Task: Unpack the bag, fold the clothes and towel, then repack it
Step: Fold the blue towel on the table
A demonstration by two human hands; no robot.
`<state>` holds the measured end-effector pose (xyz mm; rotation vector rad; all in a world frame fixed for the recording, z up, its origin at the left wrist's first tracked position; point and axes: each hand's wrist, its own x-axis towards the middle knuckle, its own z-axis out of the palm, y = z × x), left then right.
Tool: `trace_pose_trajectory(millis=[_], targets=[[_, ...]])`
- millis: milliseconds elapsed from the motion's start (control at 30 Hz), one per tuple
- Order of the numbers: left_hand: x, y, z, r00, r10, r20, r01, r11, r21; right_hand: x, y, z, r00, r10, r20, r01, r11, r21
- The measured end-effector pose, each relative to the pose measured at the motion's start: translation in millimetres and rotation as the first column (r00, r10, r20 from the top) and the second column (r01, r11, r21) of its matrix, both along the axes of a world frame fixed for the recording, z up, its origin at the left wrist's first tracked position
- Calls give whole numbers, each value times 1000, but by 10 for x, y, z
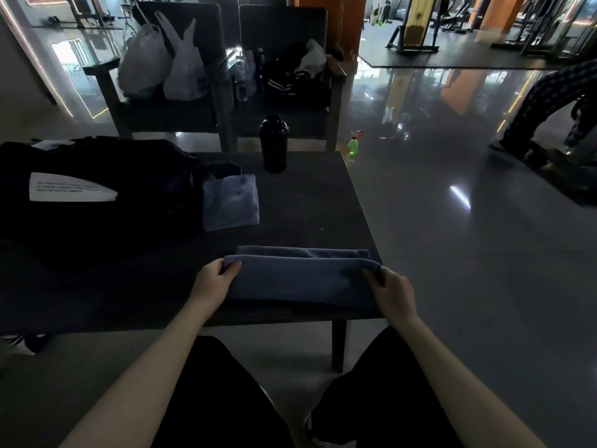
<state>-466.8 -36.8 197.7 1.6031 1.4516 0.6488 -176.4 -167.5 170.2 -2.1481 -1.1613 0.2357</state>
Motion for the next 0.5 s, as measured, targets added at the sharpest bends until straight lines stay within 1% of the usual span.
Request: trace_pose_trajectory(millis=[67, 133, 200, 267, 300, 367, 500], targets=[[2, 7, -6, 997, -9, 72, 10, 1000, -26, -32, 27, -12, 999, -19, -40, 19, 1000, 14], [-38, 22, -41, 989, -95, 117, 104, 992, -73, -22, 28, -45, 992, -7, -126, 11, 999, 31], [-108, 56, -100, 979, -196, 57, 201, 975, -99, 2, -9, -63, 977, 47, -207, -42, 999, 29], [-159, 84, -145, 971, -241, -10, 239, 968, -81, 9, -84, -50, 952, 137, -274, -139, 990, 13], [-168, 90, -158, 971, -238, -27, 237, 970, -51, 12, -122, -56, 946, 179, -271, -185, 983, 6], [-161, 108, -177, 981, -193, -34, 194, 981, 29, 24, -169, -72, 959, 206, -193, -209, 978, 8], [-7, 167, -114, 995, -81, -54, 86, 991, 106, 25, -95, 20, 990, 120, -77, -114, 990, 82]])
